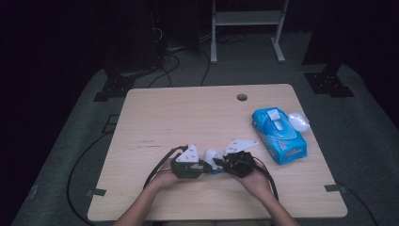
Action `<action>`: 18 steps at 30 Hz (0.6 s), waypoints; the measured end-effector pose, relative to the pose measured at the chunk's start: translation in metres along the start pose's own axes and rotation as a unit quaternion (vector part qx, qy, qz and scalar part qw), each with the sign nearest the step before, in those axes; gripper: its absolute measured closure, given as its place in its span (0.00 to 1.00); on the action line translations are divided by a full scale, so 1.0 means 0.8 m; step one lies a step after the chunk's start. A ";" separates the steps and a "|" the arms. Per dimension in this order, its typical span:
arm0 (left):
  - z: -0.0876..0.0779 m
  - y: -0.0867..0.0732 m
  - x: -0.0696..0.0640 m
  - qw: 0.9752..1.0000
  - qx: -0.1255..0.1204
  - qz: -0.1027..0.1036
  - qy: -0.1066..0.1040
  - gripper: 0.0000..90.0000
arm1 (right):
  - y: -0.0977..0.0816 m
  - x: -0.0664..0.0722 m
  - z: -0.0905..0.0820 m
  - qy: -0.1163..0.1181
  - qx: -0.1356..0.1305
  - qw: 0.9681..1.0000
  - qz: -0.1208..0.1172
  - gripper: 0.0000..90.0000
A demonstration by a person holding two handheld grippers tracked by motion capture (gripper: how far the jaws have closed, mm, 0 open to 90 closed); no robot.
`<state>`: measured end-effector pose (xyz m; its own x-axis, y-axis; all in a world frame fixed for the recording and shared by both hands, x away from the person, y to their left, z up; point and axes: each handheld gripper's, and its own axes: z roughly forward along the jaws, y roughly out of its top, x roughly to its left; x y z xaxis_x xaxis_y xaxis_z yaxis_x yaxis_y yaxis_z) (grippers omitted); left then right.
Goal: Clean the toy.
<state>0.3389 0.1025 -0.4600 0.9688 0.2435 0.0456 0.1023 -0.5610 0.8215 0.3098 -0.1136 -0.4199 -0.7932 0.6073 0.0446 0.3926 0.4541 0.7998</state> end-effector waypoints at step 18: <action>-0.002 -0.002 0.002 1.000 0.001 -0.006 0.002 0.79 | -0.003 -0.015 -0.007 -0.030 0.007 1.000 -0.002 0.93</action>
<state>0.3399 0.1047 -0.4603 0.9665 0.2538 0.0380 0.1144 -0.5588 0.8214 0.3156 -0.1256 -0.4186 -0.7656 0.6432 0.0051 0.3966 0.4658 0.7910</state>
